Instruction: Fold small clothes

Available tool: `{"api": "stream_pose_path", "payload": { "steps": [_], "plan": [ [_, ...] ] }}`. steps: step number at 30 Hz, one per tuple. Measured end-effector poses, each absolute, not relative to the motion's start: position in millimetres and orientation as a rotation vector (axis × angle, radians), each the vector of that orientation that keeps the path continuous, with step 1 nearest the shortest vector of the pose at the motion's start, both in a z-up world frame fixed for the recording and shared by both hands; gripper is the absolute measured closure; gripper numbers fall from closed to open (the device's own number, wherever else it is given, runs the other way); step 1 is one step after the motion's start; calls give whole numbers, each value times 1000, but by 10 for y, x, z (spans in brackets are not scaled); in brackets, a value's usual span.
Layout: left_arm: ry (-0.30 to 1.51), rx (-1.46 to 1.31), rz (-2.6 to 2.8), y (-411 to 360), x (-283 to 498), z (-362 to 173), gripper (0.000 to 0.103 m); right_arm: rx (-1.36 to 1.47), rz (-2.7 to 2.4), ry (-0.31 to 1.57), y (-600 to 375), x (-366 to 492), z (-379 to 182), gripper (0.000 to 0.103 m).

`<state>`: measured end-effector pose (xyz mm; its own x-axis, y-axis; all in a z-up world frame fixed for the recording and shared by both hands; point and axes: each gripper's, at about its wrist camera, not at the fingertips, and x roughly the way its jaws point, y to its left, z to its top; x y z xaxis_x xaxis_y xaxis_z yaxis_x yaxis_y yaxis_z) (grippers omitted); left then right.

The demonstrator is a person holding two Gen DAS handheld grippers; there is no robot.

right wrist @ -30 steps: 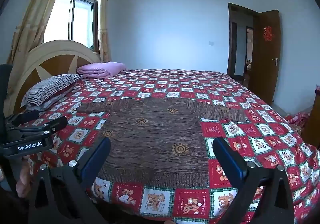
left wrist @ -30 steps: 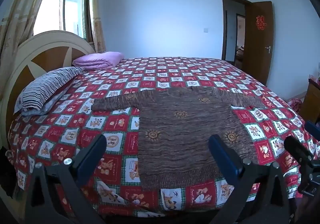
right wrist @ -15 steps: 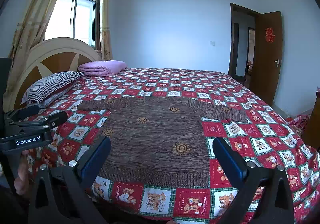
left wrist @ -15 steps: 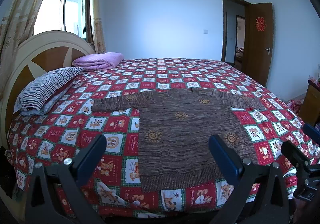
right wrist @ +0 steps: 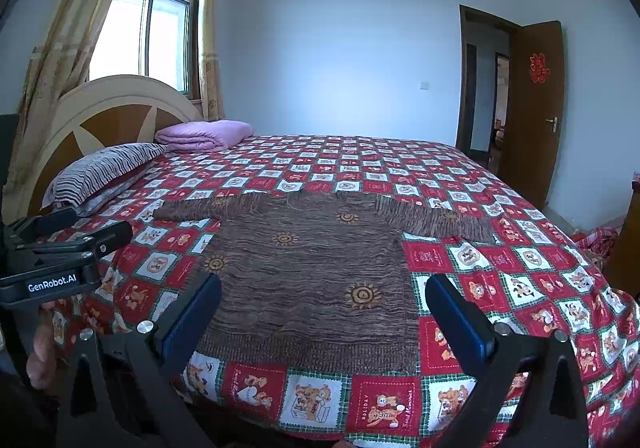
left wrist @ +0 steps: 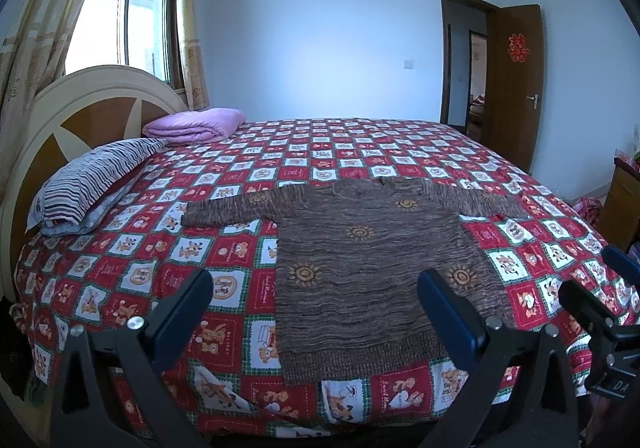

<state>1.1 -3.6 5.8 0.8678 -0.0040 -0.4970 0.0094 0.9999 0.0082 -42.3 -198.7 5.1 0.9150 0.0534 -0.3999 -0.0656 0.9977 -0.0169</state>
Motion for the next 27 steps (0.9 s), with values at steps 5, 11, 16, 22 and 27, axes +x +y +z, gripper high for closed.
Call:
{"api": "stream_pose_path", "payload": {
  "steps": [5,11,16,22,27],
  "plan": [
    [519,12,-8,-38,4,56,0,-28,63,411,-2001,-423,54,1],
    [519,12,-9,-40,5,57,0,-29,63,414,-2012,-424,37,1],
    [519,14,-9,-43,7,56,0,-29,62,414,-2008,-423,36,1],
    [517,14,-10,-45,0,51,0,-29,62,415,-2006,-421,30,1],
    [519,15,-9,-54,4,50,0,-33,64,419,-1996,-420,15,1]
  ]
}}
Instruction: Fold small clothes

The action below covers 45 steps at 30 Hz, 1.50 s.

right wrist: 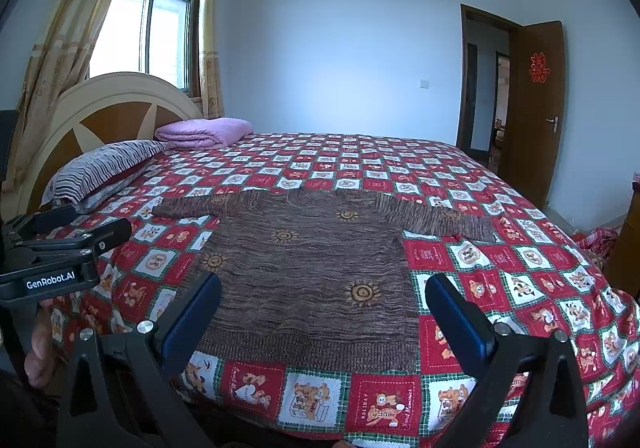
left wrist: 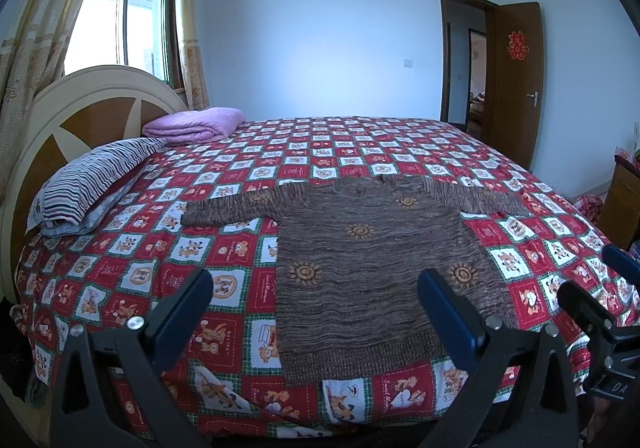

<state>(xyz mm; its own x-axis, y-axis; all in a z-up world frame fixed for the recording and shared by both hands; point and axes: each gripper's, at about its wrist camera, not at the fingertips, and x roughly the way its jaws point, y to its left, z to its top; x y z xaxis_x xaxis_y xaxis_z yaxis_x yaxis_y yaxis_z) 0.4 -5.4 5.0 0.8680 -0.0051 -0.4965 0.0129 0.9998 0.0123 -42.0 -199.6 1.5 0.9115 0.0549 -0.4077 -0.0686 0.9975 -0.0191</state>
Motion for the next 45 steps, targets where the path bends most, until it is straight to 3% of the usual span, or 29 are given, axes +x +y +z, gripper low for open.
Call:
{"api": "stream_pose_path", "payload": {
  "steps": [30,45],
  "plan": [
    [525,32,-14,-58,55,-13,0,-56,147,458,-1978,-331,-83,1],
    [562,163,5,15,1137,-278,0,110,29,630,-3017,958,-453,1]
  ]
}}
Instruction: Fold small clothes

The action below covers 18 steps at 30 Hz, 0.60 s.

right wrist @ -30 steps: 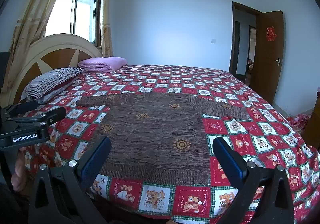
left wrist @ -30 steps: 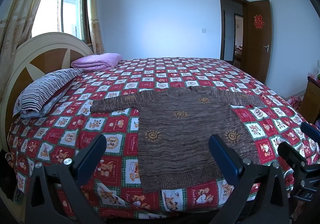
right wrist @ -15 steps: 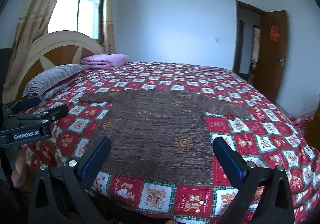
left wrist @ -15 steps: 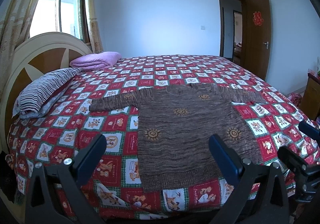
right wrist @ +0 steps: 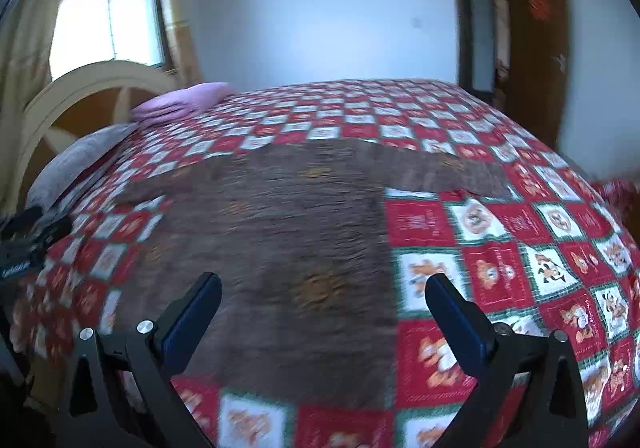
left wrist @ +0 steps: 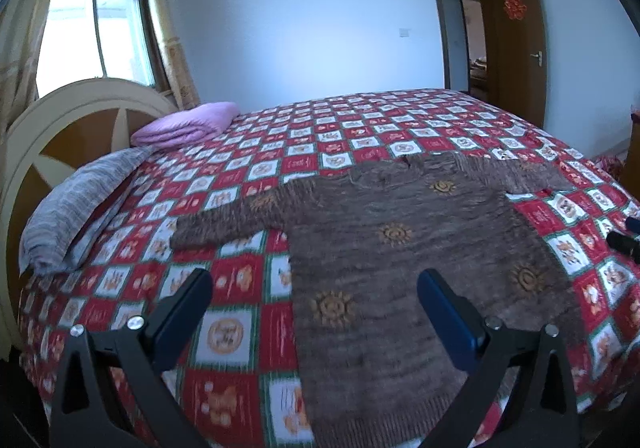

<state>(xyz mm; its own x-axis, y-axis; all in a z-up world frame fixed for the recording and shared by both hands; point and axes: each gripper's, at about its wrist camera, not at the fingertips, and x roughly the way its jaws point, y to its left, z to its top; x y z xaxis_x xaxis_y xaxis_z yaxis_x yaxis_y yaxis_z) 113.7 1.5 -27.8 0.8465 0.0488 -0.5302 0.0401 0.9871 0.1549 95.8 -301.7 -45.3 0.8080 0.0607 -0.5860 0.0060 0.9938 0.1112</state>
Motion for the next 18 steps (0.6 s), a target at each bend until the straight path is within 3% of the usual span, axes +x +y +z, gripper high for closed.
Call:
{"api": "stream_pose_path", "payload": {
  "steps": [11,12,14,18],
  "plan": [
    [647,187,-16,-231,2101,-646,0,245,-123,737,-3993,1915,-798,3],
    [662,188,-13,-262,2204,-689,0,263,-135,751,-4095,2010,-843,5],
    [684,194,-12,-314,2377,-756,0,297,-157,781,-4285,2180,-936,18],
    [715,199,2,-413,2709,-875,0,357,-205,816,-4656,2479,-1087,26]
  ]
}}
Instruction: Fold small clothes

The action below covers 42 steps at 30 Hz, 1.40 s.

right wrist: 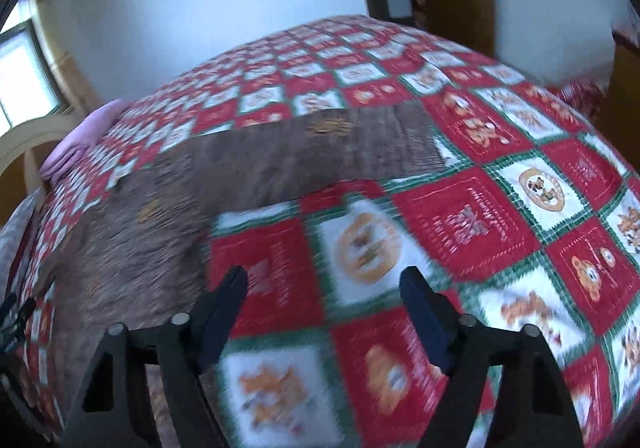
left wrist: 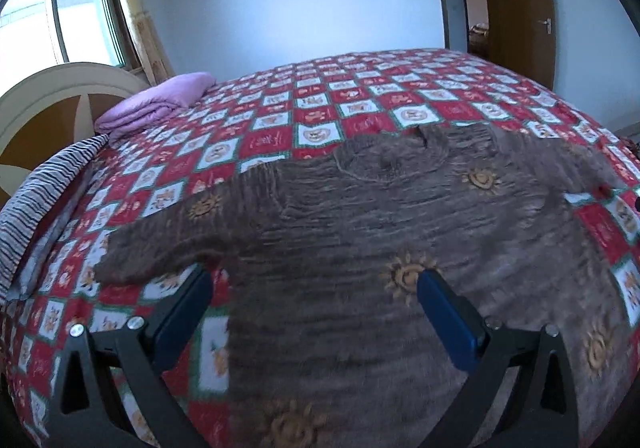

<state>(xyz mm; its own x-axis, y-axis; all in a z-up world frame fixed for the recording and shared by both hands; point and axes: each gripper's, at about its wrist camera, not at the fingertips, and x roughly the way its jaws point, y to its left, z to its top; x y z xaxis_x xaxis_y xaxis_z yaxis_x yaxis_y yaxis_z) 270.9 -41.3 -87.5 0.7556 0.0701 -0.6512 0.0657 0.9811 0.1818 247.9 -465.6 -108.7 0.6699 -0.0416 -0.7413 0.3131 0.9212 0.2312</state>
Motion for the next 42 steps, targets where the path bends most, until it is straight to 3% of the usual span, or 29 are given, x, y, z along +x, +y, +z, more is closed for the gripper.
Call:
{"api": "stream_pose_path", "payload": {
  "steps": [4,10,18,24,26,33,37,42],
  "plan": [
    [738,217,32,-478,3031,-1015,0,397,-253,818,-5039,2728,-1161,39],
    [819,205,60,-462,3338,-1246,0,429,-334,812,-5573,3150,-1214,46],
    [914,213,67,-521,3513,-1497,0,406,-366,850,-5902,3707,-1361,47],
    [947,185,57,-523,3559,-1553,0,332,-318,871,-5778,3815,-1367,79],
    [967,132,44,-469,3579,-1573,0,344,-291,873,-5770,3824,-1330,95],
    [958,90,10,-409,3541,-1531,0,338,-253,805,-5535,3808,-881,97],
    [805,-25,29,-189,3338,-1305,0,279,-217,753,-5248,3820,-505,97],
    [751,-22,31,-85,3298,-1219,0,216,-161,721,-4802,3909,-106,97]
  ]
}}
